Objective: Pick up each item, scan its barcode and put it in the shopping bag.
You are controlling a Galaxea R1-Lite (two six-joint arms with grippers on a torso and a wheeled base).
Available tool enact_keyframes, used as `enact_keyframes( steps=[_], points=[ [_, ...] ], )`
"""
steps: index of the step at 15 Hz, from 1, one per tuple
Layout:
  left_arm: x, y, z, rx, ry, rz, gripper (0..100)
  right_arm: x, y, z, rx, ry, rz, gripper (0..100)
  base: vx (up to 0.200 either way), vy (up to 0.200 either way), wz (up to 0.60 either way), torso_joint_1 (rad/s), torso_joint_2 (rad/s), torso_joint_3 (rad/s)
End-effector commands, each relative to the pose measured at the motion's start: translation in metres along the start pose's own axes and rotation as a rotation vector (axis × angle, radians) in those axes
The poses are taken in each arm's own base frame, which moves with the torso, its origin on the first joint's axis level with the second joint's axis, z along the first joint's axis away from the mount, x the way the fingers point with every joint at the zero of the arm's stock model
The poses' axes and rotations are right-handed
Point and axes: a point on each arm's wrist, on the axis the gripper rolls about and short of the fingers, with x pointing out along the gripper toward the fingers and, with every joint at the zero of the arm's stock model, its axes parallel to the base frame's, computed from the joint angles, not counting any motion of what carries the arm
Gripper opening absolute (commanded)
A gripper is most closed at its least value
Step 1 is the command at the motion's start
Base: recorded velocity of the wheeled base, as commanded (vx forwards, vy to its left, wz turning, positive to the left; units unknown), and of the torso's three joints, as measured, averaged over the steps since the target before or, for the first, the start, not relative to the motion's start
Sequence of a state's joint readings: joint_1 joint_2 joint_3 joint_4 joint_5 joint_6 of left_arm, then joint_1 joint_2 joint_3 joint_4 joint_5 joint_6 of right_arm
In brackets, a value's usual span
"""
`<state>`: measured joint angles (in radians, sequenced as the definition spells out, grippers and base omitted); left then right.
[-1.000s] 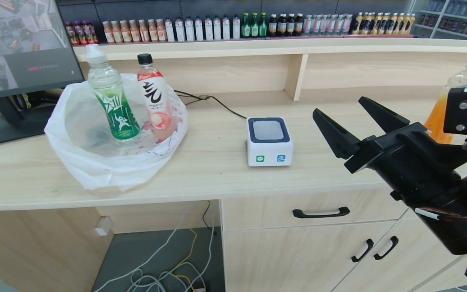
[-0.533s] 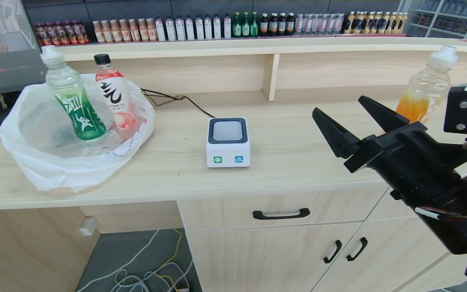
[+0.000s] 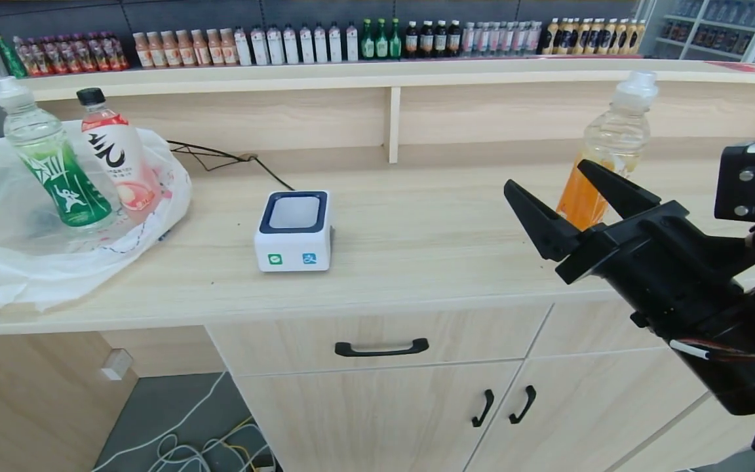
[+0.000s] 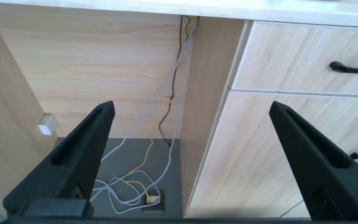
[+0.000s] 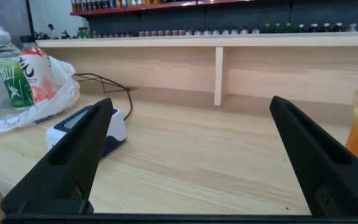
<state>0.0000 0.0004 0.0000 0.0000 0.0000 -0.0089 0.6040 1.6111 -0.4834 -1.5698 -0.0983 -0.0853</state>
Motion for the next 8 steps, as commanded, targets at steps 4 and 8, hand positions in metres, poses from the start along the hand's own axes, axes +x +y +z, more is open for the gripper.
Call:
enact_keyframes(
  steps=[4, 8],
  points=[
    [0.0, 0.0, 0.0, 0.003, 0.0, -0.002, 100, 0.0004, 0.0, -0.0038, -0.002, 0.013, -0.001, 100, 0.0, -0.15, 0.0, 0.002, 0.01, 0.002],
    [0.0, 0.0, 0.0, 0.006, 0.0, 0.0, 100, 0.001, 0.0004, -0.0074, -0.002, 0.025, 0.001, 100, 0.0, 0.0, 0.0, 0.0, 0.0, 0.0]
  ],
)
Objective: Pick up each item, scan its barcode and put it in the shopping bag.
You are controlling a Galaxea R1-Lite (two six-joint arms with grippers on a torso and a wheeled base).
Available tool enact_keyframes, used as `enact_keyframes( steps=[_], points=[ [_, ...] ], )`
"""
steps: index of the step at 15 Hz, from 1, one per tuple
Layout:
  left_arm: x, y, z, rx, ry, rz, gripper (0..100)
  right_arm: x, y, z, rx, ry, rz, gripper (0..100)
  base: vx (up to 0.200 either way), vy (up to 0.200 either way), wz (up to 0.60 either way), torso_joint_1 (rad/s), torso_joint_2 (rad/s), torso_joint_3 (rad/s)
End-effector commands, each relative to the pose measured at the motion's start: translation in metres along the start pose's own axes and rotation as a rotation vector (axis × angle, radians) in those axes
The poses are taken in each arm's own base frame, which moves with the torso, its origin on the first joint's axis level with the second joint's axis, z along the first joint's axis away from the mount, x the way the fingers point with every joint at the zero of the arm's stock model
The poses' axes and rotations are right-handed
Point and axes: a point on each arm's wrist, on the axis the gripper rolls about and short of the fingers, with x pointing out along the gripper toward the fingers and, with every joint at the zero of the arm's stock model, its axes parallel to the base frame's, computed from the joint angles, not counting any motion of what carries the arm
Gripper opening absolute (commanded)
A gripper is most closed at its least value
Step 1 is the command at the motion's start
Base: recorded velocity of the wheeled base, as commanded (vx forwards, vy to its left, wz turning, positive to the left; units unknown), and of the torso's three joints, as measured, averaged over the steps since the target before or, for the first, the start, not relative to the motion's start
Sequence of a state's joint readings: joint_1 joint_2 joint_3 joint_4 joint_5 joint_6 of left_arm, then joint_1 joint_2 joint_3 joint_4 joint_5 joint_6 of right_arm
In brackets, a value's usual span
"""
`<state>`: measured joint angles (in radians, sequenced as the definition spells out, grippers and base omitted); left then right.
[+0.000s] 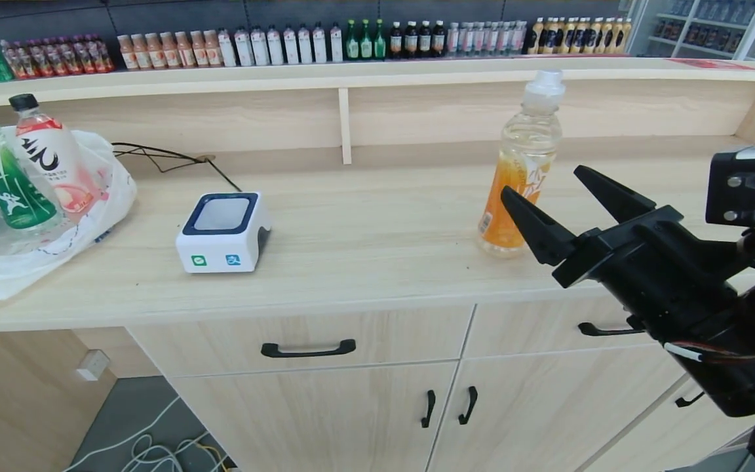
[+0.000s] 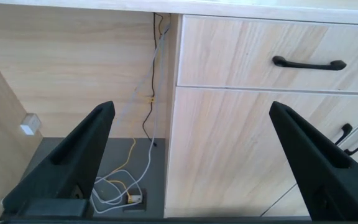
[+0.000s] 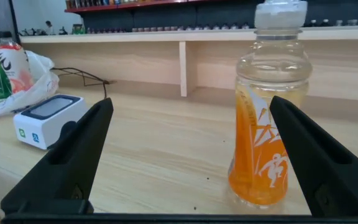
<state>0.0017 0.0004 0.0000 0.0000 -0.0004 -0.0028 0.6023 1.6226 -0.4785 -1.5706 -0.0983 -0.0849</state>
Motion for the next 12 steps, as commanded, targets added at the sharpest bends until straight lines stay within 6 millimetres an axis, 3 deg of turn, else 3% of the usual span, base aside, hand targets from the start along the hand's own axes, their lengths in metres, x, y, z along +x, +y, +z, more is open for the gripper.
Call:
enact_keyframes(
  steps=[1, 7, 10, 12],
  points=[
    [0.0, 0.0, 0.0, 0.0, 0.0, -0.001, 100, 0.001, 0.001, -0.003, -0.002, 0.011, 0.002, 100, 0.0, 0.0, 0.0, 0.0, 0.0, 0.0],
    [0.0, 0.0, 0.0, 0.003, 0.0, -0.001, 100, 0.004, -0.006, -0.006, -0.022, 0.017, -0.025, 100, 0.0, 0.0, 0.0, 0.0, 0.0, 0.0],
    [0.0, 0.0, 0.0, 0.003, 0.0, -0.003, 100, 0.002, -0.015, -0.003, -0.128, 0.01, -0.056, 100, 0.0, 0.0, 0.0, 0.0, 0.0, 0.0],
    [0.0, 0.0, 0.0, 0.003, 0.0, -0.001, 100, -0.017, -0.014, -0.014, -0.14, 0.087, -0.042, 100, 0.0, 0.0, 0.0, 0.0, 0.0, 0.0]
  ],
)
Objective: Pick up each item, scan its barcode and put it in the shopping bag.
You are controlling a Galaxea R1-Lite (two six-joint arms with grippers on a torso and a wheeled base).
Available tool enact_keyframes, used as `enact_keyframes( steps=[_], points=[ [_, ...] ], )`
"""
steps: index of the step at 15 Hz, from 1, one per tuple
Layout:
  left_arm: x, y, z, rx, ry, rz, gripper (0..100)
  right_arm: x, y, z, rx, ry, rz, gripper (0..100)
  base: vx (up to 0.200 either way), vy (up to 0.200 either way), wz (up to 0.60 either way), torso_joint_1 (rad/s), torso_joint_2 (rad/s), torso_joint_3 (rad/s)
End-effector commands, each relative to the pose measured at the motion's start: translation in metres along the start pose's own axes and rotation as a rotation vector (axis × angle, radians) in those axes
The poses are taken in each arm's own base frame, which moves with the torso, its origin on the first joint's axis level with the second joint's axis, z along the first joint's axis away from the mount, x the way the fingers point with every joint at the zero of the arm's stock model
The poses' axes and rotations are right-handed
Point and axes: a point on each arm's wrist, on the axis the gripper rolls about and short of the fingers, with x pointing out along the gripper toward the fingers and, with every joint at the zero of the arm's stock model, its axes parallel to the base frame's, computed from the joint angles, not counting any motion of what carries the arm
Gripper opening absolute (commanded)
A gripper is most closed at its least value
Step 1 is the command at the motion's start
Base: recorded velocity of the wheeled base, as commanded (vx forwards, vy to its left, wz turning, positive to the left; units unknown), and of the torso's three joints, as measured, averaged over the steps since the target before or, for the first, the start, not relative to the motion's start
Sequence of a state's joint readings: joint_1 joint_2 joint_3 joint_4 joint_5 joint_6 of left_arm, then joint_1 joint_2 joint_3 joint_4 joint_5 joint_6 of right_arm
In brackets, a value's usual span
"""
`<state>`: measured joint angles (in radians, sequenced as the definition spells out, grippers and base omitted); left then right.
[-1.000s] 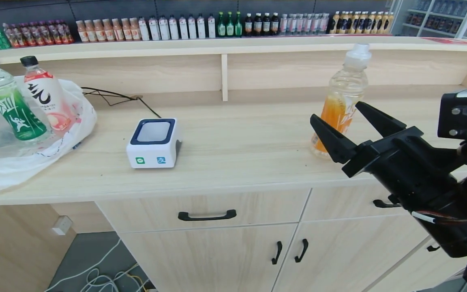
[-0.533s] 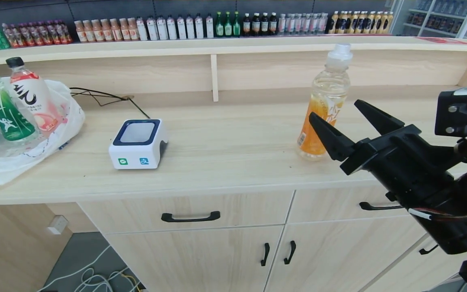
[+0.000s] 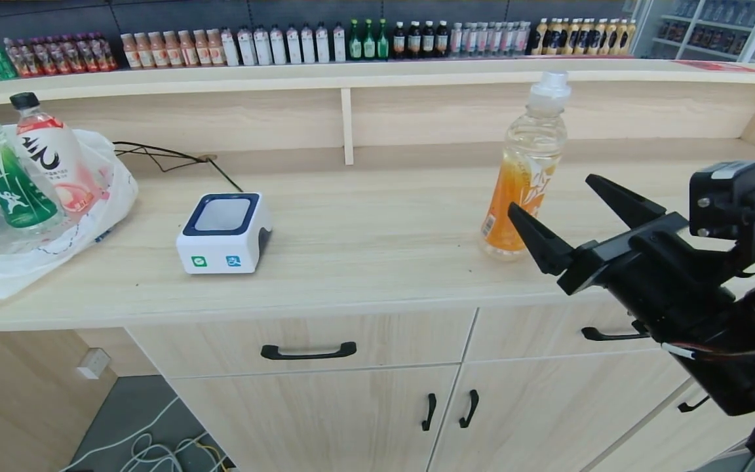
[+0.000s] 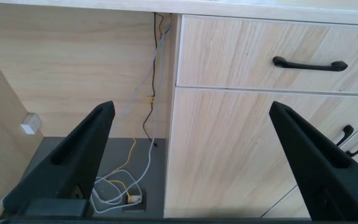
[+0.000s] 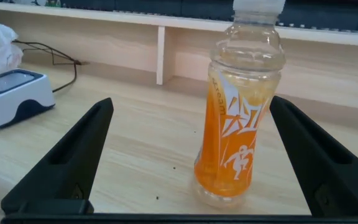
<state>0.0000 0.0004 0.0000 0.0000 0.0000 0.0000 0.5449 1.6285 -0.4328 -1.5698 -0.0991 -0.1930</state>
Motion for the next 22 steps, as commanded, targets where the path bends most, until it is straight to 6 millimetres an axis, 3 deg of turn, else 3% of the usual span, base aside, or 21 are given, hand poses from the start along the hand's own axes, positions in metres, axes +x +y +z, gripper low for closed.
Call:
enact_keyframes(
  steps=[1, 5, 12, 15, 22],
  points=[
    [0.0, 0.0, 0.0, 0.0, 0.0, 0.0, 100, -0.013, -0.001, -0.004, -0.006, 0.037, 0.008, 100, 0.0, 0.0, 0.0, 0.0, 0.0, 0.0],
    [0.0, 0.0, 0.0, 0.0, 0.0, -0.002, 100, -0.006, -0.003, 0.0, 0.033, 0.033, -0.032, 100, 0.0, 0.0, 0.0, 0.0, 0.0, 0.0],
    [0.0, 0.0, 0.0, 0.0, 0.0, -0.002, 100, 0.024, -0.003, 0.007, 0.128, 0.129, -0.116, 100, 0.0, 0.0, 0.0, 0.0, 0.0, 0.0],
    [0.0, 0.0, 0.0, 0.0, 0.0, 0.0, 100, 0.026, -0.002, -0.005, 0.143, 0.173, -0.13, 100, 0.0, 0.0, 0.0, 0.0, 0.0, 0.0],
    [0.0, 0.0, 0.0, 0.0, 0.0, 0.0, 100, 0.057, -0.002, -0.027, 0.142, 0.188, -0.143, 100, 0.0, 0.0, 0.0, 0.0, 0.0, 0.0]
  ],
)
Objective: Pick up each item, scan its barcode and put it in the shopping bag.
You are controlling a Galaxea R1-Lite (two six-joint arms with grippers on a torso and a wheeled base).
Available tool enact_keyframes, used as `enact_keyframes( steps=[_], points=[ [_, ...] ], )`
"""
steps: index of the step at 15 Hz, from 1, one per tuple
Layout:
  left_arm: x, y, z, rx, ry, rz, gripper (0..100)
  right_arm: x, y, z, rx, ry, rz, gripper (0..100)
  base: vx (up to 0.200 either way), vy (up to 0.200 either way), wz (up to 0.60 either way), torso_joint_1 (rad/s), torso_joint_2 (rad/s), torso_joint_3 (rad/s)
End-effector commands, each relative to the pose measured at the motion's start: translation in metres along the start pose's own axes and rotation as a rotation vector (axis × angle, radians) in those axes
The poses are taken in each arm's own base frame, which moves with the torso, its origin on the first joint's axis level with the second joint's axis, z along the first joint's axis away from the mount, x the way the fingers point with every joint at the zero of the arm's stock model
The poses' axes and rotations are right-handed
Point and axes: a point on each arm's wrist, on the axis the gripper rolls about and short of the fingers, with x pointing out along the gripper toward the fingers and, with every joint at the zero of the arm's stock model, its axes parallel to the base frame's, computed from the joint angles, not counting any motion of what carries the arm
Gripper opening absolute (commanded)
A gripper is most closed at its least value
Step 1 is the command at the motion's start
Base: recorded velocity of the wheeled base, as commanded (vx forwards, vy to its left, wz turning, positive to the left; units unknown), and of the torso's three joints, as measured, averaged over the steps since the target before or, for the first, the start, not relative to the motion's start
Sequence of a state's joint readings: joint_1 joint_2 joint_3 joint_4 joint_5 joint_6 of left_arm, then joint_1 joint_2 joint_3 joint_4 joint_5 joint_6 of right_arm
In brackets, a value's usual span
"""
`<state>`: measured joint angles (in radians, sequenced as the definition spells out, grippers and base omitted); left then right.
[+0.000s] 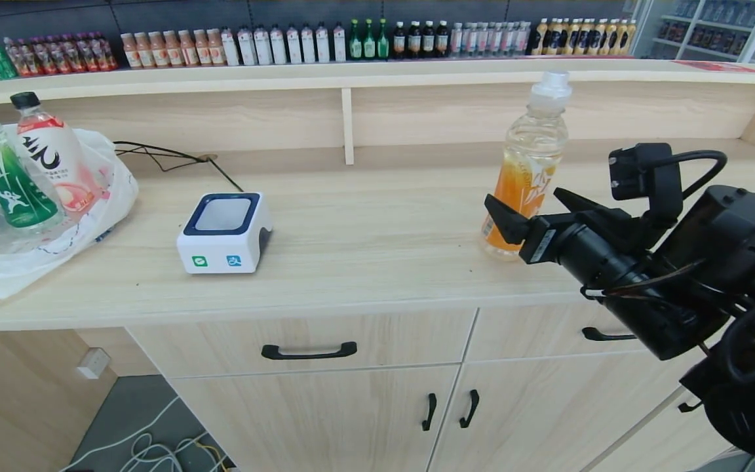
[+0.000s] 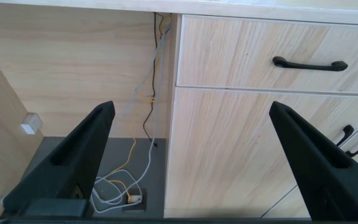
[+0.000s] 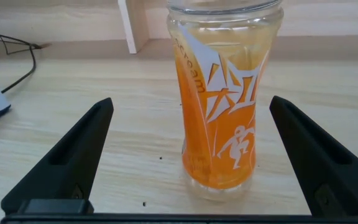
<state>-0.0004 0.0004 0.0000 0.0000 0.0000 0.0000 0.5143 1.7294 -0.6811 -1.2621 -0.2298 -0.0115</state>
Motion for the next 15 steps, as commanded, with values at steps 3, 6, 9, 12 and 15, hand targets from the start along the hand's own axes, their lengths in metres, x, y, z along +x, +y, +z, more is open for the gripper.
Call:
enact_keyframes(
  steps=[3, 6, 9, 12, 15],
  points=[
    [0.0, 0.0, 0.0, 0.0, 0.0, 0.0, 100, 0.021, -0.006, -0.014, -0.021, 0.016, -0.004, 100, 0.0, 0.0, 0.0, 0.0, 0.0, 0.0],
    [0.0, 0.0, 0.0, 0.0, 0.0, -0.001, 100, 0.031, -0.019, -0.017, -0.029, 0.013, -0.013, 100, 0.0, 0.0, 0.0, 0.0, 0.0, 0.0],
    [0.0, 0.0, 0.0, 0.0, 0.0, 0.0, 100, 0.046, -0.025, -0.016, -0.031, -0.014, -0.021, 100, 0.0, 0.0, 0.0, 0.0, 0.0, 0.0],
    [0.0, 0.0, 0.0, 0.0, 0.0, -0.001, 100, 0.061, -0.026, -0.014, -0.035, -0.046, -0.012, 100, 0.0, 0.0, 0.0, 0.0, 0.0, 0.0],
    [0.0, 0.0, 0.0, 0.0, 0.0, 0.0, 100, 0.066, -0.028, -0.018, -0.042, -0.042, -0.017, 100, 0.0, 0.0, 0.0, 0.0, 0.0, 0.0]
  ],
)
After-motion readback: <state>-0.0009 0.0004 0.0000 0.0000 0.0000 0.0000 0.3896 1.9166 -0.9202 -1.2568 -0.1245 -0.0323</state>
